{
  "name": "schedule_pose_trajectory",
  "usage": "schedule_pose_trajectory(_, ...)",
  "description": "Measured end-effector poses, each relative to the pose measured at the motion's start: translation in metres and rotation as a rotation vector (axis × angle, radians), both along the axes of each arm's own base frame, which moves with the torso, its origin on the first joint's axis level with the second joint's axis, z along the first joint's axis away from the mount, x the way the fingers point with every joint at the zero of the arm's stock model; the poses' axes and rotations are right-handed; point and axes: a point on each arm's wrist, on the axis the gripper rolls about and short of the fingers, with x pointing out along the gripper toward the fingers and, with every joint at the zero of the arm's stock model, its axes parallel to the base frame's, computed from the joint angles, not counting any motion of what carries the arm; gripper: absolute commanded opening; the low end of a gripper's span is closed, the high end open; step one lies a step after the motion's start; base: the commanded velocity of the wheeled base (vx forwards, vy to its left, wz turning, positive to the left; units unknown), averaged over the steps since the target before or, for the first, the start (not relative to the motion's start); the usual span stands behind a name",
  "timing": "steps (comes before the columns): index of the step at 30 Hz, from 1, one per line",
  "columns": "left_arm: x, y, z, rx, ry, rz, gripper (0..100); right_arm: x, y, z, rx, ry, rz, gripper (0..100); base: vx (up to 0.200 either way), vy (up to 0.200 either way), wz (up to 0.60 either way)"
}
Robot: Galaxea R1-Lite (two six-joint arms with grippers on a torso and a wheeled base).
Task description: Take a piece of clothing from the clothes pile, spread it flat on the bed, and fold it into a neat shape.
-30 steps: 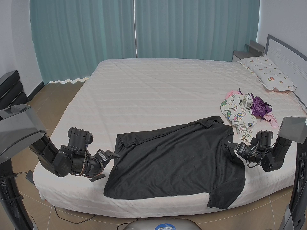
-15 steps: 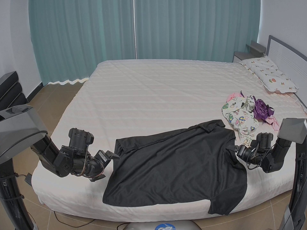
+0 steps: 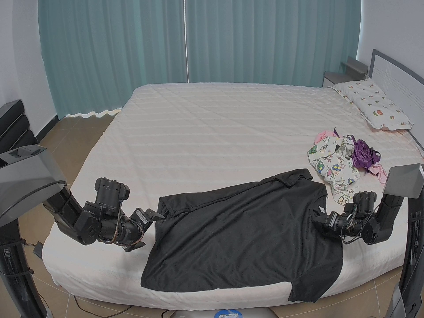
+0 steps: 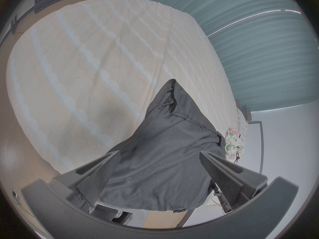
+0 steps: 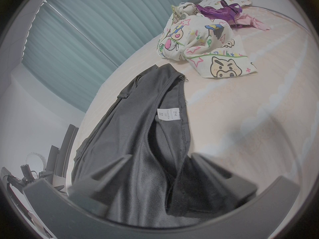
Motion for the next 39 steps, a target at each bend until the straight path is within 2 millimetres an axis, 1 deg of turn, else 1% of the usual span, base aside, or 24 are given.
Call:
schedule_pose_trajectory(9,0.000,0.000,0.000,0.000,0.000,0.000,100,-0.004,-0.019,0.004,-0.011,-0.002,-0.047,0,0.000,0.000,0.00)
schedule_pose_trajectory(16,0.001,0.000,-0.001,0.005,0.000,0.005,100,-0.008,-0.026,0.004,-0.032,0.003,-0.052,0,0.000,0.000,0.00)
schedule_pose_trajectory(22,0.003,0.003,0.000,0.004,-0.005,0.015,100,-0.010,-0.042,0.004,-0.047,0.010,-0.087,0,0.000,0.000,0.00)
schedule_pose_trajectory(23,0.003,0.003,0.001,0.004,-0.006,0.015,100,-0.010,-0.045,0.004,-0.048,0.010,-0.092,100,0.000,0.000,0.00)
schedule_pose_trajectory(28,0.004,0.003,0.001,0.001,-0.009,0.018,100,-0.010,-0.051,0.003,-0.049,0.028,-0.108,100,0.000,0.000,0.00)
schedule_pose_trajectory(33,0.005,0.004,0.004,-0.001,-0.017,0.024,100,-0.005,-0.052,0.006,-0.039,0.010,-0.118,100,0.000,0.000,0.00)
schedule_pose_trajectory(39,0.017,0.003,0.013,-0.017,-0.057,0.038,100,0.000,-0.051,0.016,0.068,-0.001,-0.192,100,0.000,0.000,0.00)
